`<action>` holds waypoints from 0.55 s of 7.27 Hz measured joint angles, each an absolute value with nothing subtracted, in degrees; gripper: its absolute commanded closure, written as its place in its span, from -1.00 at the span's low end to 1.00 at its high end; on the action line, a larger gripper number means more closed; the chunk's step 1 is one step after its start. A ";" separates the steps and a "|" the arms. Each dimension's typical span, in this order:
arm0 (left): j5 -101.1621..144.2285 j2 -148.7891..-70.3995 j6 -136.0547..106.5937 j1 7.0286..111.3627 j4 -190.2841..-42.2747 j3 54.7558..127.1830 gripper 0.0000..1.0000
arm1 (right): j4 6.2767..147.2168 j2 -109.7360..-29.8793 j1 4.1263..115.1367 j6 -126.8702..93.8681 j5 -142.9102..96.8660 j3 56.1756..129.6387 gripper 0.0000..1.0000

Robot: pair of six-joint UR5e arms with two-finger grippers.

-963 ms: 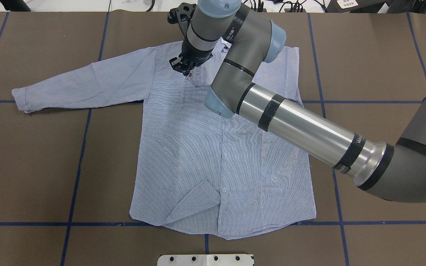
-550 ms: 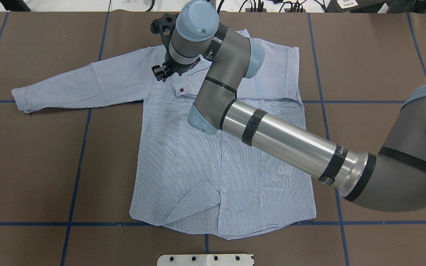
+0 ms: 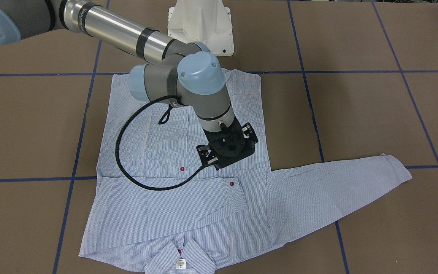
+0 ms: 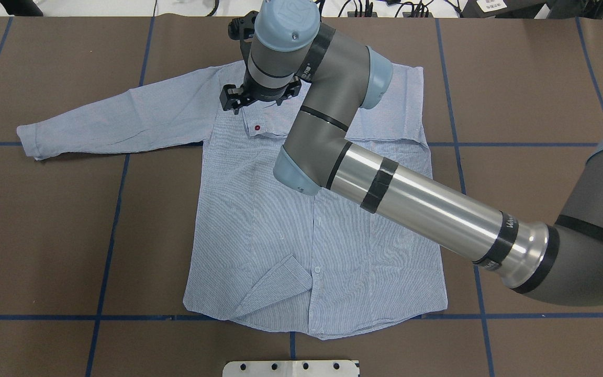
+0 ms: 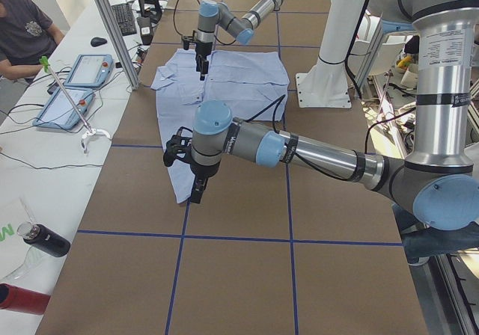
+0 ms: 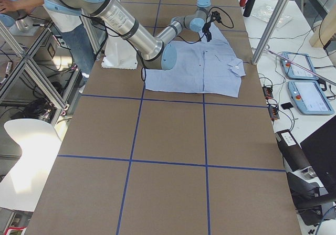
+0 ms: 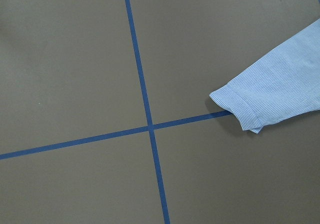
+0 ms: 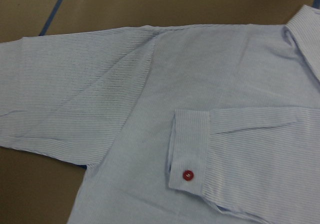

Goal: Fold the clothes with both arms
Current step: 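Release the sleeve and raise the right gripper back toward its side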

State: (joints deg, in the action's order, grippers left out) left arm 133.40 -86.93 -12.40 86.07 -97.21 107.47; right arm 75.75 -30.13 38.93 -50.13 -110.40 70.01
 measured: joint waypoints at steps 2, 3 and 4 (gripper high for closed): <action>132.94 -86.95 -29.12 78.75 -105.87 105.95 -1.00 | 89.18 -37.66 43.89 -49.56 -113.78 81.95 -0.99; 132.21 -87.10 -33.10 76.50 -111.70 102.52 -1.00 | 91.34 -42.43 47.45 -49.36 -116.53 86.60 -0.99; 131.67 -87.82 -36.84 75.40 -120.23 96.72 -0.98 | 93.04 -47.17 50.80 -48.26 -119.01 91.00 -1.00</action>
State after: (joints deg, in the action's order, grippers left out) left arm 131.67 -87.82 -36.84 75.40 -120.23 96.72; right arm 93.04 -47.17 50.80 -48.26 -119.01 91.00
